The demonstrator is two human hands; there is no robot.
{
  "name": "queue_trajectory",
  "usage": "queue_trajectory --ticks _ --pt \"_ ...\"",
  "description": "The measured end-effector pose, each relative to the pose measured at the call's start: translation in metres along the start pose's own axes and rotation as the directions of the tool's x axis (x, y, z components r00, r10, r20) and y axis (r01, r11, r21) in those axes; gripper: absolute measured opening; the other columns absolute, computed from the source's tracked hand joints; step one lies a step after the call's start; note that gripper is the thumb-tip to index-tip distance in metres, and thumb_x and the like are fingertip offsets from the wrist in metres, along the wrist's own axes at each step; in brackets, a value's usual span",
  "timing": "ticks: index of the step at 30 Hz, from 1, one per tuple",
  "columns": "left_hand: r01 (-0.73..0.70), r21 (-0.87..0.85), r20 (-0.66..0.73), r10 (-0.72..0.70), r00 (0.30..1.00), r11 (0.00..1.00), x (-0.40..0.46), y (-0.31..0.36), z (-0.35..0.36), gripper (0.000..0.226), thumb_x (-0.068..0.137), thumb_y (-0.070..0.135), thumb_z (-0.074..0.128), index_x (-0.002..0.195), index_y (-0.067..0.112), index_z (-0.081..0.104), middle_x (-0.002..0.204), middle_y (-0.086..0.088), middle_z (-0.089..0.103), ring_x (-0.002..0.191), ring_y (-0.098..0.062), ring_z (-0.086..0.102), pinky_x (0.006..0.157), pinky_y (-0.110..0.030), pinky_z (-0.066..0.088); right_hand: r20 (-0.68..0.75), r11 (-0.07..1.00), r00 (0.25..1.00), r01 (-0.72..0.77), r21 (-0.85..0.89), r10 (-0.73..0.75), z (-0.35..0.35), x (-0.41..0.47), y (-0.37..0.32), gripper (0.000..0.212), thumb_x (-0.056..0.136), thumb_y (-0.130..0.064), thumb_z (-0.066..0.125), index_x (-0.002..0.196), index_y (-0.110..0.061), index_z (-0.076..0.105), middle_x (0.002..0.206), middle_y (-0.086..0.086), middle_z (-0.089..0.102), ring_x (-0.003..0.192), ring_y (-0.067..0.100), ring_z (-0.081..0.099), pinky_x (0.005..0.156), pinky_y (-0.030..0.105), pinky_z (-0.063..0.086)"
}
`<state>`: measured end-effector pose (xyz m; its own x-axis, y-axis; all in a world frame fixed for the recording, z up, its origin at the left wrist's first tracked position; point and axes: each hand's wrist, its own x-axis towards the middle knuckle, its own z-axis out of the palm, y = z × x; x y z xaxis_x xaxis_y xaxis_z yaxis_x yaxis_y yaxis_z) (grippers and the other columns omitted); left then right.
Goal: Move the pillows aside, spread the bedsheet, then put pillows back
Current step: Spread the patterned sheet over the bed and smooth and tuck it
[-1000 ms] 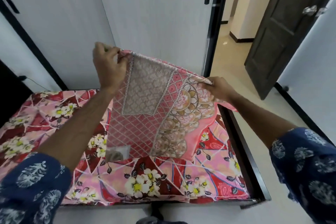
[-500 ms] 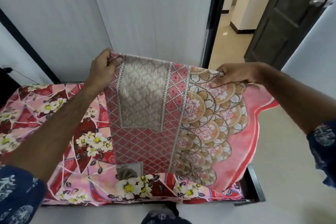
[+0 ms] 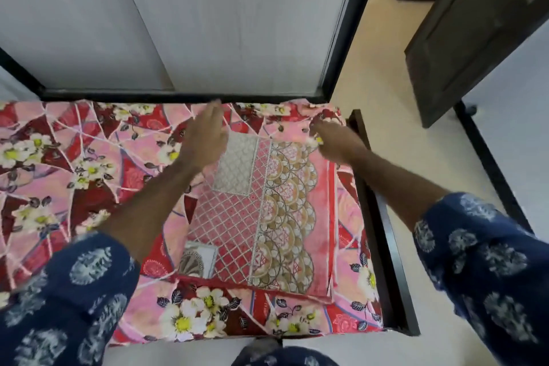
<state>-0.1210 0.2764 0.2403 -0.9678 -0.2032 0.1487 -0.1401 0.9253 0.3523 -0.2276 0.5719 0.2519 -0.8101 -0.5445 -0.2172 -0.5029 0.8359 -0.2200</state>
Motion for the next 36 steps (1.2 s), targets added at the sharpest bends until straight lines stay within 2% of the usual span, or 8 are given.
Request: queue_trajectory --ticks 8,13,18,21,24,27,30,36 --pt "0.05 -0.047 0.365 -0.03 0.931 0.998 -0.084 -0.017 0.146 0.048 0.089 0.008 0.062 0.135 0.017 0.052 0.151 -0.011 0.043 0.135 -0.029 0.048 0.108 -0.056 0.044 0.327 1.0 0.945 0.007 0.006 -0.009 0.137 -0.025 0.051 0.043 0.093 -0.014 0.058 0.135 -0.018 0.053 0.14 0.008 0.052 0.129 0.031 0.051 0.101 0.045 0.047" --pt "0.125 -0.025 0.564 -0.089 0.821 0.992 -0.134 -0.008 0.208 0.049 0.093 0.015 0.059 0.14 0.018 0.048 0.148 -0.006 0.042 0.137 -0.026 0.043 0.113 -0.054 0.038 0.444 0.997 0.895 0.005 0.083 -0.041 0.208 -0.044 0.079 0.045 0.092 -0.013 0.057 0.136 -0.014 0.051 0.137 0.01 0.051 0.126 0.033 0.05 0.1 0.046 0.047" --pt "0.269 0.095 0.687 -0.259 0.679 0.958 -0.2 -0.003 0.269 0.056 0.088 0.015 0.064 0.141 0.019 0.046 0.149 -0.006 0.043 0.132 -0.026 0.048 0.105 -0.046 0.047 0.503 0.964 0.823 0.207 0.169 -0.265 0.296 -0.06 0.089 0.055 0.09 -0.012 0.059 0.144 -0.009 0.045 0.147 0.016 0.043 0.13 0.038 0.046 0.101 0.05 0.046" --pt "0.322 0.19 0.689 -0.36 0.629 0.927 -0.253 0.001 0.296 0.069 0.087 0.011 0.064 0.148 0.022 0.036 0.159 -0.009 0.031 0.143 -0.03 0.037 0.109 -0.05 0.044 0.453 0.909 0.79 0.385 0.159 -0.414 0.344 -0.074 0.086 0.067 0.091 -0.02 0.062 0.152 -0.01 0.037 0.159 0.017 0.032 0.144 0.039 0.033 0.112 0.054 0.038" --pt "0.357 0.261 0.622 -0.439 0.649 0.897 -0.298 0.001 0.318 0.083 0.087 0.006 0.06 0.156 0.028 0.019 0.167 -0.006 0.015 0.154 -0.032 0.015 0.117 -0.065 0.027 0.377 0.815 0.727 0.554 0.171 -0.574 0.384 -0.089 0.08 0.074 0.092 -0.035 0.061 0.156 -0.013 0.029 0.163 0.016 0.026 0.152 0.038 0.02 0.122 0.058 0.019" --pt "0.324 0.322 0.52 -0.453 0.724 0.889 -0.322 0.0 0.327 0.076 0.092 0.014 0.061 0.157 0.026 0.024 0.165 -0.008 0.024 0.152 -0.036 0.021 0.113 -0.068 0.03 0.377 0.735 0.658 0.671 0.101 -0.652 0.411 -0.106 0.074 0.085 0.093 -0.055 0.053 0.159 -0.013 0.021 0.167 0.015 0.015 0.155 0.035 0.009 0.123 0.059 0.014" --pt "0.29 0.317 0.463 -0.414 0.784 0.903 -0.334 -0.004 0.332 0.069 0.093 0.023 0.062 0.155 0.022 0.032 0.161 -0.012 0.034 0.149 -0.039 0.029 0.109 -0.07 0.034 0.415 0.719 0.657 0.695 -0.009 -0.63 0.427 -0.12 0.07 0.108 0.087 -0.078 0.043 0.161 -0.009 0.005 0.168 0.019 0.0 0.155 0.039 -0.003 0.12 0.063 0.009" --pt "0.282 0.252 0.45 -0.37 0.813 0.926 -0.341 -0.009 0.338 0.069 0.096 0.037 0.057 0.157 0.02 0.03 0.161 -0.015 0.03 0.15 -0.043 0.021 0.116 -0.065 0.029 0.431 0.756 0.723 0.642 -0.13 -0.54 0.429 -0.132 0.053 0.096 0.093 -0.066 0.034 0.16 -0.006 0.002 0.166 0.024 -0.009 0.152 0.045 -0.01 0.115 0.071 0.005"
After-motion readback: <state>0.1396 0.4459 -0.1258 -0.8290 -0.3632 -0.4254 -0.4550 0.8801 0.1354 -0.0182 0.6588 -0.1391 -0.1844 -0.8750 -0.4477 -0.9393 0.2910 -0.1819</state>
